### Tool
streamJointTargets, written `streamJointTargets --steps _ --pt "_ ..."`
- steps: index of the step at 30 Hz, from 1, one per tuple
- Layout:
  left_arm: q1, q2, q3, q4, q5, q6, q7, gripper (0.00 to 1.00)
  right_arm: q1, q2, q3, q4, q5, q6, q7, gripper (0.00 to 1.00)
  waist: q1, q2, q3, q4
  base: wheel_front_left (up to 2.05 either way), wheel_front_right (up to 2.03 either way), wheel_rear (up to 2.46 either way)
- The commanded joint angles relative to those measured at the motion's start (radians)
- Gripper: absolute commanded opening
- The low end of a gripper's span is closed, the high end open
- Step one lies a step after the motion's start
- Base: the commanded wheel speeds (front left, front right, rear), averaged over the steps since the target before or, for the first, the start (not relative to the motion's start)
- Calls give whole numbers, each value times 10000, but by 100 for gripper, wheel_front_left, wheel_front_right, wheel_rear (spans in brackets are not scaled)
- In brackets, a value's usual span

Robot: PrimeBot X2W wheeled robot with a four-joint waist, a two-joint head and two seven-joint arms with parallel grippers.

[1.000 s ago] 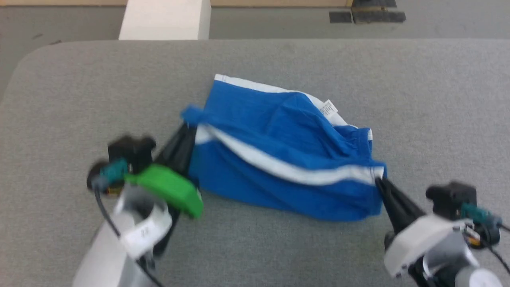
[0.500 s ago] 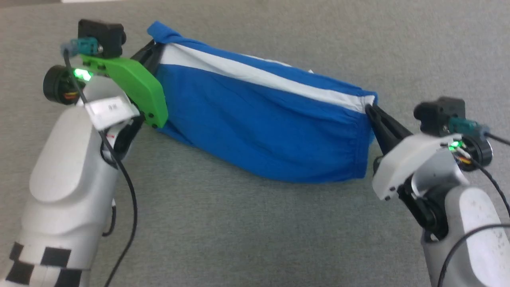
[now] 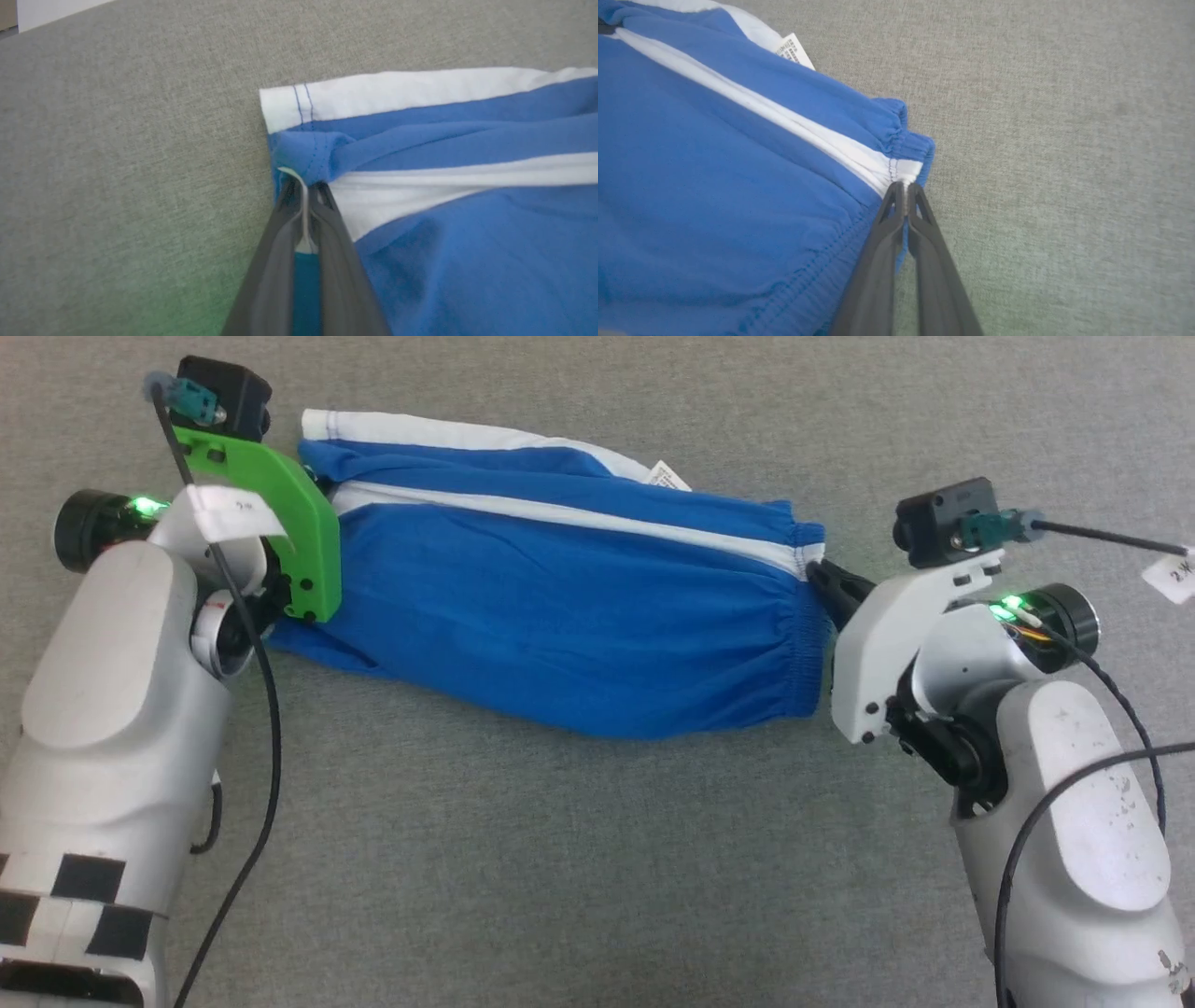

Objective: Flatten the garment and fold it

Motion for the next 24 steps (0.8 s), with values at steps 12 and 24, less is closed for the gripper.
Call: streamJointTargets --steps 12,24 --pt "190 -201 -108 48 11 377 -798 100 -61 9 -106 -202 480 -15 252 100 -1 0 -311 225 0 0 0" --pt "2514 -1077 341 -1605 456 1429 -6300 100 2099 10 -806 -919 875 -15 -4619 100 -1 0 -1985 738 0 0 0"
